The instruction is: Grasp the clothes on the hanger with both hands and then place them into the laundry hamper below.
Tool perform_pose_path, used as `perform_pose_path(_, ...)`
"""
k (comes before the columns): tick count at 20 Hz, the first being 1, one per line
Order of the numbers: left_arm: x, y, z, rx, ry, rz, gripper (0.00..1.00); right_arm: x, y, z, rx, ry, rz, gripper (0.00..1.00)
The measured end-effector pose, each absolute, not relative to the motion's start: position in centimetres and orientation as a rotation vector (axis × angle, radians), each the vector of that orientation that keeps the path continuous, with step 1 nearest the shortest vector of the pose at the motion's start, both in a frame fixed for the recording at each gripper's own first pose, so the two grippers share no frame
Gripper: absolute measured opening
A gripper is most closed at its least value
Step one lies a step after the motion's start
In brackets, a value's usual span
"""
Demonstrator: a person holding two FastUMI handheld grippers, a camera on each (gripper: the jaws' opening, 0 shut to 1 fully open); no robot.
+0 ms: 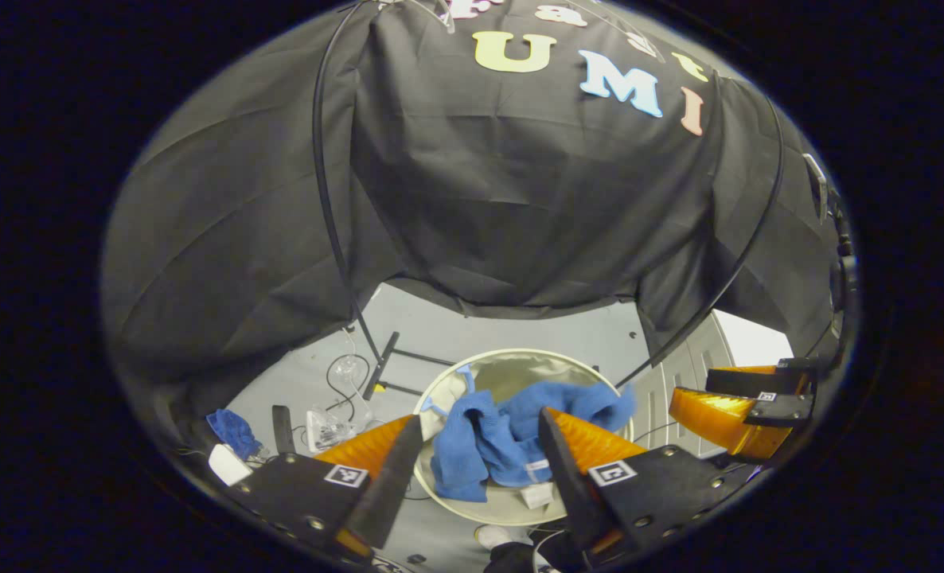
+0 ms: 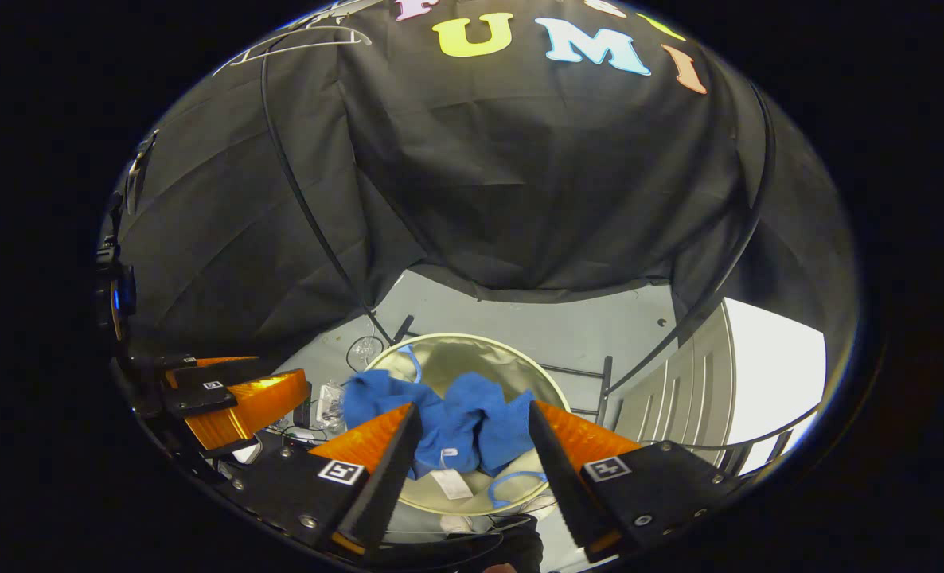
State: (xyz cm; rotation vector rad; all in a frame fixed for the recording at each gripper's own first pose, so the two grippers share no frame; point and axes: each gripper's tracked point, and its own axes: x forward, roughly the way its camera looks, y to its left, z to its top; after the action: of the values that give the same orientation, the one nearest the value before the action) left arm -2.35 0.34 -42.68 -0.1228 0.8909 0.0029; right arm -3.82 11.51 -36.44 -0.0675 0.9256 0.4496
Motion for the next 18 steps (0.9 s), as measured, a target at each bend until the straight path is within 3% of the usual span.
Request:
perform_pose_path(2, -2.3, 0.7, -42.0, -0.114, 0.878, 0.014, 0.94, -3.7, 11.3, -35.9, -0.068, 0.911, 0.442, 0.93)
perform_pose_path(3, -2.1, 0.9, -41.6, -0.112, 0.87, 0.019, 0.89, -3.6, 11.1, -35.5, -0.066, 0.903, 0.438, 0.94)
perform_pose_path(9, 0.3, 1.3, -34.9, -0.098, 0.717, 0.006, 0.87, -2.5, 10.7, -29.3, -0.029, 0.771, 0.402, 0.94)
perform_pose_path(10, 0.9, 1.1, -33.0, -0.092, 0.677, -0.004, 0.85, -2.2, 10.5, -27.7, -0.02, 0.736, 0.395, 0.92)
perform_pose_path(13, 2.8, 1.0, -26.0, -0.067, 0.543, -0.018, 0.95, -1.2, 9.4, -22.6, 0.003, 0.631, 0.373, 0.94)
perform_pose_path(18, 3.5, -1.0, -15.1, -0.061, 0.359, -0.03, 0.95, 0.7, 4.7, -14.5, -0.003, 0.426, 0.29, 0.94)
